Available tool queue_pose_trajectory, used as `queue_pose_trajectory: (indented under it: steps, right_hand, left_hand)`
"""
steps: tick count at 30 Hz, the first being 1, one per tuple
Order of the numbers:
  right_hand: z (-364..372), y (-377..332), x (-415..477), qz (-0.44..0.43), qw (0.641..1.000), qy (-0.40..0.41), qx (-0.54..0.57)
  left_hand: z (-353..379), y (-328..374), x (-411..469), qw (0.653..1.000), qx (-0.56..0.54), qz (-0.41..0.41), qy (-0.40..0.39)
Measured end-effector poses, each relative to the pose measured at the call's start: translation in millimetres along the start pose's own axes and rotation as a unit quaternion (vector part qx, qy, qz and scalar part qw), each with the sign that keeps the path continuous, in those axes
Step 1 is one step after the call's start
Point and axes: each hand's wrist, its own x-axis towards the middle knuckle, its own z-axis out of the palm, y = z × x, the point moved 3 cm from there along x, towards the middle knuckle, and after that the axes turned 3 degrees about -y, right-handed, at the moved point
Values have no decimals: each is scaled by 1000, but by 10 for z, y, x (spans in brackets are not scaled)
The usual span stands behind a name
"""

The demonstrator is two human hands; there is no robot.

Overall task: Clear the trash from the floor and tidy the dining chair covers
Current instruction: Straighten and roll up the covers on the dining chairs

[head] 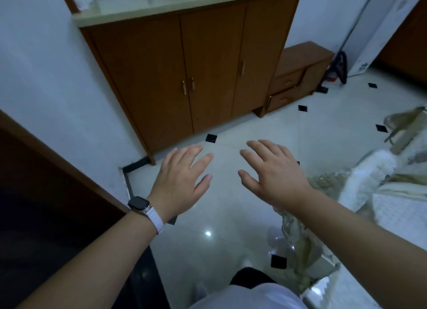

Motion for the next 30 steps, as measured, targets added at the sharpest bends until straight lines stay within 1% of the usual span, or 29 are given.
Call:
queue_pose_trajectory:
  steps: [6, 13, 16, 20, 26, 30]
  right_hand:
    - [338, 354, 540, 20, 1000, -11, 10]
    - [731, 1049, 1443, 43, 998, 12, 47]
    - [753, 1496, 1742, 65, 996, 21, 53]
    - [741, 2111, 1925, 100, 994, 31, 35]
    - [654, 2831, 1730, 196, 978, 66, -2]
    - [644, 3191, 1509, 271, 961, 57, -21]
  left_hand:
    - [261, -299, 652, 999, 7, 21, -24]
    - [523, -592, 1774, 997, 37, 25, -70]
    - [618, -568, 2375, 994, 40, 59, -78]
    - [763, -398, 3198, 991, 37, 105, -68]
    - [1100, 99, 4060, 976, -11, 207, -74]
    - [1340, 440, 4526, 955, -43, 286, -67]
